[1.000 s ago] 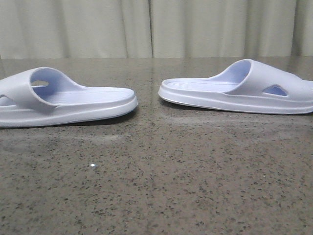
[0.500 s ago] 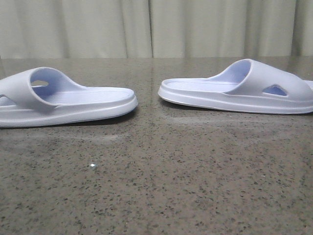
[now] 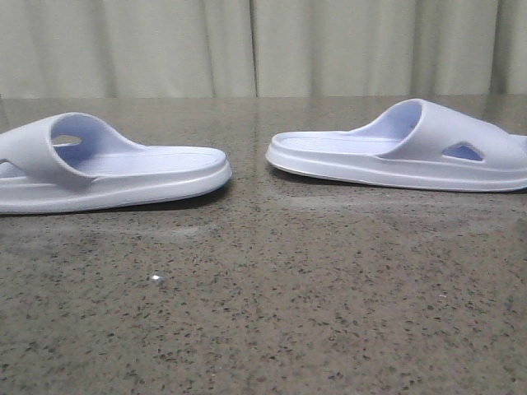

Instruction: Insert blue slippers together front up

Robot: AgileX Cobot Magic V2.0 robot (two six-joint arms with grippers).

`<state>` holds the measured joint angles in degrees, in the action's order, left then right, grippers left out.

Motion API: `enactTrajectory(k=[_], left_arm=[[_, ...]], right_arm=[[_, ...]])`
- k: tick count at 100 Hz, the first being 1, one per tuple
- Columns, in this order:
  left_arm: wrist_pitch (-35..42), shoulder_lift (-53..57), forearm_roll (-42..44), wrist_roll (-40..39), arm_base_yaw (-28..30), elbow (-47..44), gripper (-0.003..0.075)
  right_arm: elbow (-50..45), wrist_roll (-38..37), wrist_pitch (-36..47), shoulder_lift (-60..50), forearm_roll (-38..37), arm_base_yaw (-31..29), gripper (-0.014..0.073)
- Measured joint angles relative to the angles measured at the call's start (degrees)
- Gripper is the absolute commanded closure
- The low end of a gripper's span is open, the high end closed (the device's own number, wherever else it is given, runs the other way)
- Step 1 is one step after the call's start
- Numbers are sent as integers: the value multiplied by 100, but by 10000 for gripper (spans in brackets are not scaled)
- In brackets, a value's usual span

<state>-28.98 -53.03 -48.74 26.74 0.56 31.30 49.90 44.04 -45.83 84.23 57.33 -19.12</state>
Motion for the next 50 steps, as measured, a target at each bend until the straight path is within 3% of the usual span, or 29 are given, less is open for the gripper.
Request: enactTrajectory(k=[37,44,50], left_arm=[[121,-69,-26,57,0,0,295],[124,-69,-28,67,0,0,295],[124,-69,-38,67,0,0,295]], right_arm=[[30,596,-469,439,691,0,267],[54,622,-549,514,765,-10,312],[62,654,-613,563,823,-10,411]])
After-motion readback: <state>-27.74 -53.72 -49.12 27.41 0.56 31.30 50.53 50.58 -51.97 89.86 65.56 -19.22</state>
